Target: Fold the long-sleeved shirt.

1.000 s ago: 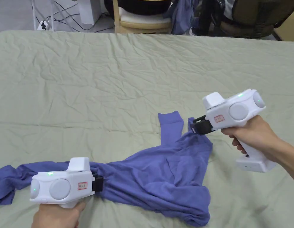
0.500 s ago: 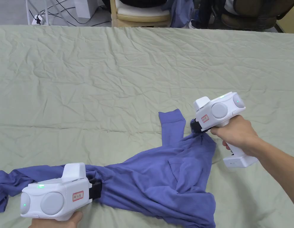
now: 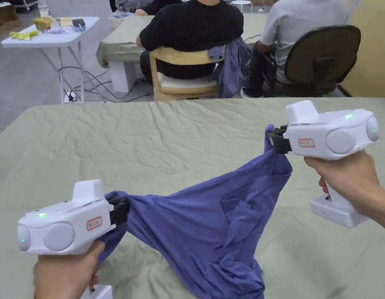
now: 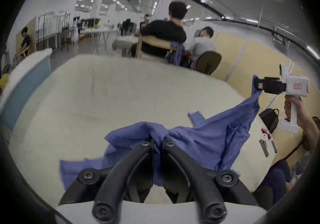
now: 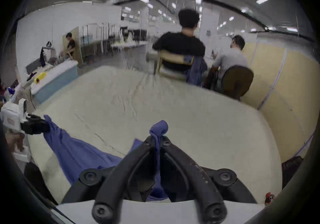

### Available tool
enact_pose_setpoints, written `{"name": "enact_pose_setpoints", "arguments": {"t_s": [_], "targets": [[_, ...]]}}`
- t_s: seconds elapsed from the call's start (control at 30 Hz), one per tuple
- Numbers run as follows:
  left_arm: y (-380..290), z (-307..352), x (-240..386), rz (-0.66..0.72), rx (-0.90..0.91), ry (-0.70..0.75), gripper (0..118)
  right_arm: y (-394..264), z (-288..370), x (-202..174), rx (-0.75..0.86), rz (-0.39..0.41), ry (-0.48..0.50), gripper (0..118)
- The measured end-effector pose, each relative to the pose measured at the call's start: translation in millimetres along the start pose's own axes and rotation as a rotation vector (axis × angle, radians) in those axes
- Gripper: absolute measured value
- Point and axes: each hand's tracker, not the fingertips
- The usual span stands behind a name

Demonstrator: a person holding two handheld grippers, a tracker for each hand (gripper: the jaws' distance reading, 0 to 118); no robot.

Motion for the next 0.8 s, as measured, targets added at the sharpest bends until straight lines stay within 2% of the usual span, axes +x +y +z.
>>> {"name": "enact_pose_setpoints", "arguments": {"t_s": [0.13, 0.43, 0.63, 0.8], "targets": [[69, 53, 11, -0.095, 0.134, -0.006, 7, 56, 65, -5, 0.126, 0.016, -0.021, 7], [247, 167, 30, -0.259, 0.412, 0.042, 7, 187, 176, -1, 0.378, -0.027, -0.129, 7], [362, 249, 47, -0.249, 0.586, 0.031, 7, 253, 231, 11, 0.509, -0.075, -0.208, 7], [426, 293, 71, -0.291, 0.656, 0.048, 7, 294, 266, 20, 0.568, -0.126, -0.217, 7]]}}
